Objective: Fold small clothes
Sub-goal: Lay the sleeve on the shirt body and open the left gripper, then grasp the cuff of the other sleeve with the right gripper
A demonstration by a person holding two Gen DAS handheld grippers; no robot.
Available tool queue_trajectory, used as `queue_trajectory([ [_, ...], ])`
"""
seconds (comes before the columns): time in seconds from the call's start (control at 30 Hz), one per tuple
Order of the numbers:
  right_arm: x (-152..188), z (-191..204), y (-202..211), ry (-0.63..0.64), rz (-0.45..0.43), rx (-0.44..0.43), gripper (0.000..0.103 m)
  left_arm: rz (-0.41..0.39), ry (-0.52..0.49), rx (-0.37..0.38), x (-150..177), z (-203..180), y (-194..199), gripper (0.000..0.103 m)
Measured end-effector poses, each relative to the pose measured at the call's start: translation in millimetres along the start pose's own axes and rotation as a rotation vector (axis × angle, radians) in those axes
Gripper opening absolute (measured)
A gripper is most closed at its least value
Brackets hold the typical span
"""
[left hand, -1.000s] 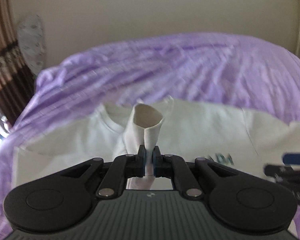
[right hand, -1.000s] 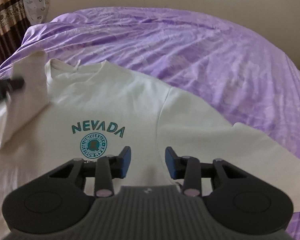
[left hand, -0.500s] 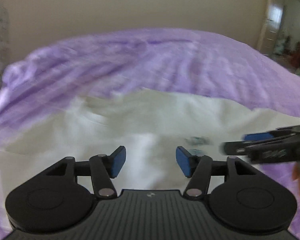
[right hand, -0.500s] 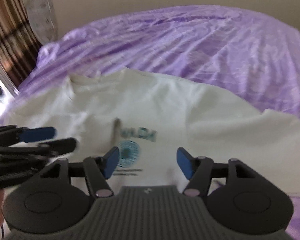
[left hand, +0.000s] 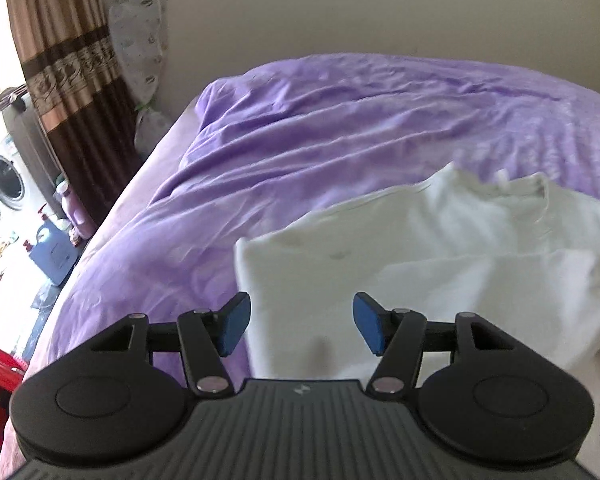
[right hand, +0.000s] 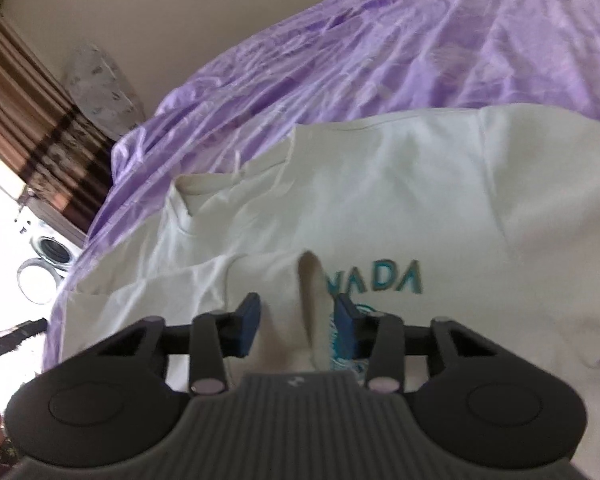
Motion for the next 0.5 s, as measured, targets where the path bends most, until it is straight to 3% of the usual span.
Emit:
queue_trajectory([
  [0.07, -0.9, 4.5, -3.9, 0.037, -0.01, -0.012, 0.035, 0.009, 0.004, -0.005, 4.6, 6.3, -4.6, 0.069],
  [0.13, -2.0, 9.9, -5.4, 0.083, -0.003, -0.021, 0.006, 0.027, 0.002, 0.0, 9.1, 7.2, -10.0, 0.069],
  [0.33, -4.0, 22.1, 17.1, 0.202, -0.015, -0.075, 0.0, 0.039, -0.042, -0.018, 23.2, -2.7, -22.3, 0.069],
  [0.5, 8.9, -1.3, 9.9, 0.171, 0.056, 0.043, 0.0, 0.065, -0.049, -0.054, 29.1, -1.6, -29.5, 0.069],
])
Point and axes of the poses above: each gripper's, at about its wrist camera, not at the fingertips, and y roughly against the way its jaws point, z to its left, x to its underside, the point moved 1 cm from there along -y, roughly the way its jaws point, and after that the axes turned 12 degrees about y, right-handed, at the moved point
